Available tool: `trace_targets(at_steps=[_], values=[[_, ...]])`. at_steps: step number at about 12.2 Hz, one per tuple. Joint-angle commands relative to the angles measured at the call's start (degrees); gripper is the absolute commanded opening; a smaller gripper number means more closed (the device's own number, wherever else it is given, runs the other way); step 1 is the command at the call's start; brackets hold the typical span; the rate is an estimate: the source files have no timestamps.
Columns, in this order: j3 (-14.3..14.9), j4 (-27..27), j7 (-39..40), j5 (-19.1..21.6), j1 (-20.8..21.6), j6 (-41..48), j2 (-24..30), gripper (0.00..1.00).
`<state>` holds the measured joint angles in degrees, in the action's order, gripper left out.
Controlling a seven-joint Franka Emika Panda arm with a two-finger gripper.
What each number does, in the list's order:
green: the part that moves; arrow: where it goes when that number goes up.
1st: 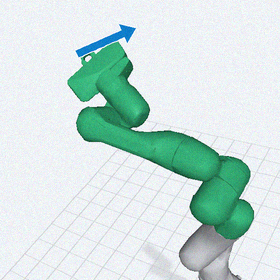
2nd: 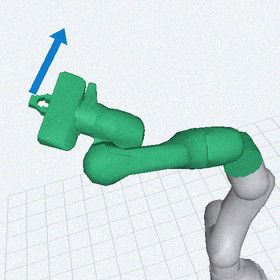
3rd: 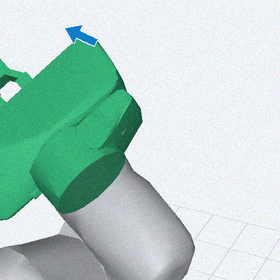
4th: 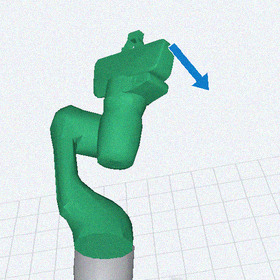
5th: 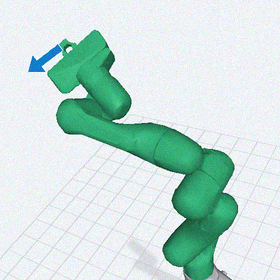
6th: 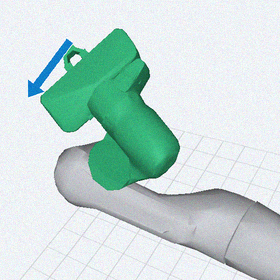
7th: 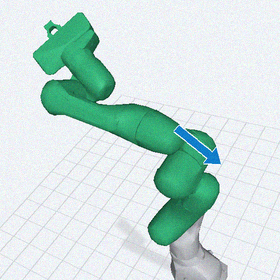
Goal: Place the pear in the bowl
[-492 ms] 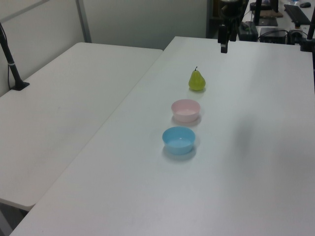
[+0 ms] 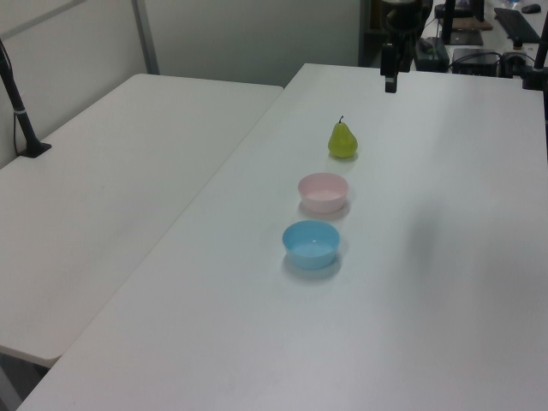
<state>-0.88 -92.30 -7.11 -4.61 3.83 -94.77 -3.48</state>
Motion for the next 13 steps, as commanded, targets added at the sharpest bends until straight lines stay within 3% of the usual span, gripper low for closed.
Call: trace_targets(at_steps=[1,8,13], values=[[0.5,-0.9,1.6,1.2,0.1,0.2,0.8,1.0],[0.7,-0.8,3.8,1.2,-0.2,-1.7,0.2,1.0],[0.8,-0.6,8.8,1.3,-5.1,-9.1,-3.7,1.0]])
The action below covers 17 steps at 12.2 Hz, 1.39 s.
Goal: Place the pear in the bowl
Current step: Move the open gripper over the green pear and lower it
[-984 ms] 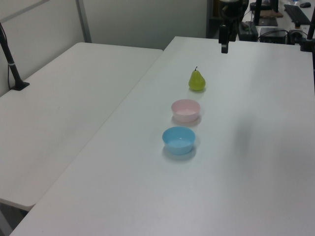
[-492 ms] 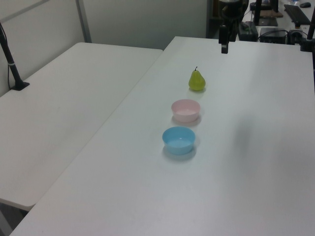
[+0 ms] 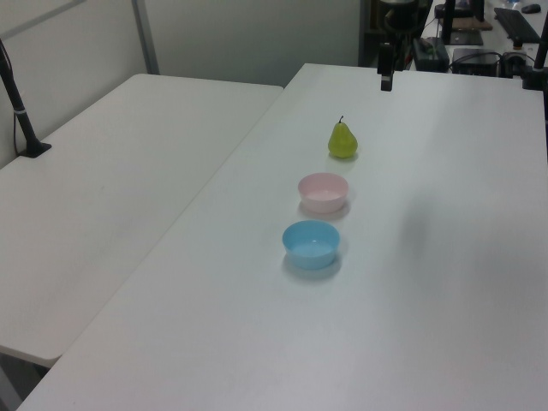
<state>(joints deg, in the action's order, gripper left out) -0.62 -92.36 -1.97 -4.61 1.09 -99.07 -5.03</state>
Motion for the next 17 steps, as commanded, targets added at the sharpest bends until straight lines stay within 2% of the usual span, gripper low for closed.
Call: trace_targets(at_steps=[1,5,9,17], values=[[0.5,-0.5,4.3,1.2,-3.4,-7.5,-3.6,1.0],[0.7,0.8,5.9,0.5,-7.9,-15.6,-9.8,1.0],[0.7,0.8,6.9,-1.7,-9.3,-22.6,-15.9,1.0],[0.7,0.8,6.9,-2.0,-10.6,-35.6,-23.5,1.0]])
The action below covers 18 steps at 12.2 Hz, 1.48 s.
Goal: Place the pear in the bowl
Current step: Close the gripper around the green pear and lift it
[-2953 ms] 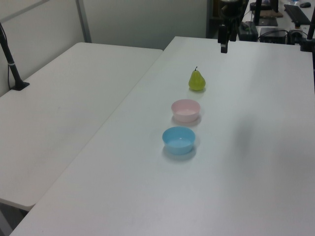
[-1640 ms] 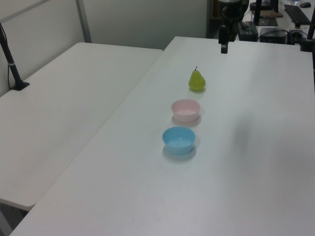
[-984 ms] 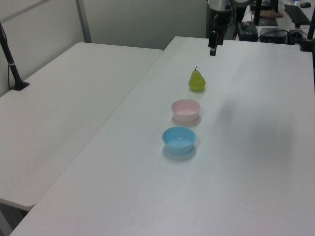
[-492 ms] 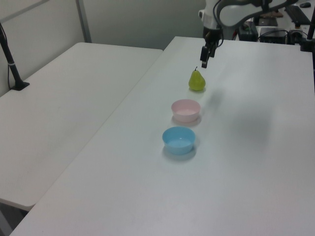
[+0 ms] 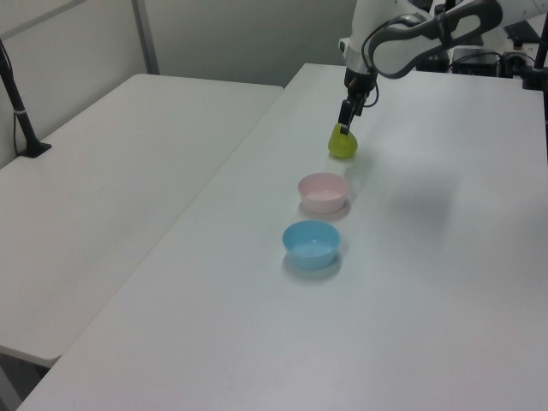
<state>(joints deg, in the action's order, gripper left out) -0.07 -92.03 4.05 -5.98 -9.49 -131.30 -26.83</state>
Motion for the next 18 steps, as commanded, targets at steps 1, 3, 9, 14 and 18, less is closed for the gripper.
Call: trace_targets(at_steps=[1,3,9,14,18], values=[[0.2,0.5,0.7,-0.6,0.0,-4.9,-2.7,1.0],[0.2,0.4,0.6,-0.5,0.0,-8.3,-3.7,0.99],[0.2,-0.3,0.8,-2.3,0.1,-10.5,-4.3,0.56],[0.2,-1.2,0.8,-2.3,0.3,-7.3,-1.0,0.35],[-0.4,-1.1,-1.5,-2.1,1.9,-1.0,4.2,0.35]])
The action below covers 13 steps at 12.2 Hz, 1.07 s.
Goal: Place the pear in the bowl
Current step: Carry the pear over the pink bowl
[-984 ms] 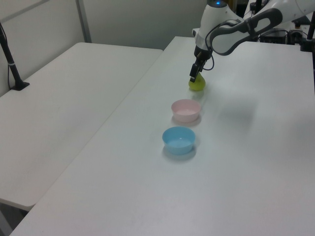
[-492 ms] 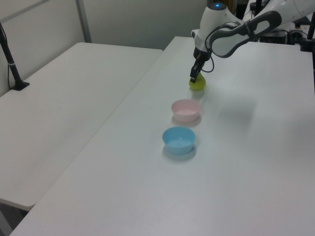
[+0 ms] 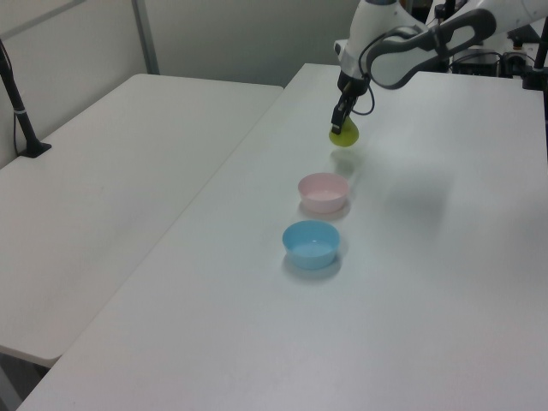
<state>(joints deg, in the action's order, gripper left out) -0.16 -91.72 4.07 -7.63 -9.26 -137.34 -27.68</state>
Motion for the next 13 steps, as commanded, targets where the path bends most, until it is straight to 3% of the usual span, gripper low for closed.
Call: trace_targets(at_steps=[1,4,10,13], values=[[-0.4,-1.4,-2.6,-0.5,2.4,6.3,6.1,0.35],[-0.5,-1.4,-9.2,-0.5,6.6,7.7,8.3,0.35],[-0.5,-1.7,-20.4,-0.6,17.3,7.6,7.6,0.35],[-0.5,-1.8,-20.9,-0.7,18.3,7.4,5.8,0.35]])
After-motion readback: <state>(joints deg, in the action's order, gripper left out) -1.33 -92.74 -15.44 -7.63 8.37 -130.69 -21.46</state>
